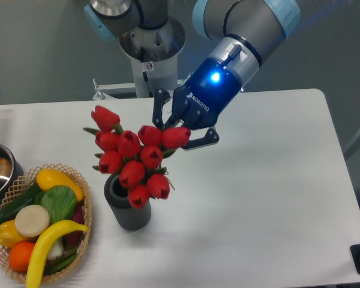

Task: Insert the flowers into the vase
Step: 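Lower the tulip stems down into the vase opening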

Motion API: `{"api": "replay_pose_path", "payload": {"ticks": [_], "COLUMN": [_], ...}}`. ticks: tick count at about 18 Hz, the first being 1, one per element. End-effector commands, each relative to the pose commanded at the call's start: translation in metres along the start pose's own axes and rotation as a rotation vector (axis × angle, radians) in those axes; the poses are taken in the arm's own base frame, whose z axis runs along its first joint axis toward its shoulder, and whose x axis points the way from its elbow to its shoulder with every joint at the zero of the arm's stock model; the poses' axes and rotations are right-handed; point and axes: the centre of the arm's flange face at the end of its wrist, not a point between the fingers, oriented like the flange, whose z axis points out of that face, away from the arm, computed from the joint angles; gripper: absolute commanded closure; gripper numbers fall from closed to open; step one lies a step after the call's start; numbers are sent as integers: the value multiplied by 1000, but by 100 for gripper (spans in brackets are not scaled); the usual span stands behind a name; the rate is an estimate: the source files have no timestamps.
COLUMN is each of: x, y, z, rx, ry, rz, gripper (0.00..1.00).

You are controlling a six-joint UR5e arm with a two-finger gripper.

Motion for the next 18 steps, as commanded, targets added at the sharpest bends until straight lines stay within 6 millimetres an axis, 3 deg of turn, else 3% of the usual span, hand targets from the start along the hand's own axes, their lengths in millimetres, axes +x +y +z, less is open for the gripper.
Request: {"api": "replay_pose_path", "payload": {"ticks": [4, 9, 12, 15, 18], "x": [10, 19, 17, 16, 15], "y": [3, 8, 13, 25, 35], "z": [1, 19, 23, 43, 45], "rx": [17, 21, 19, 9, 6], "ry": [20, 63, 70, 106, 109], "rz": [8, 1, -10, -13, -11], "gripper": [91, 90, 90, 90, 90]}}
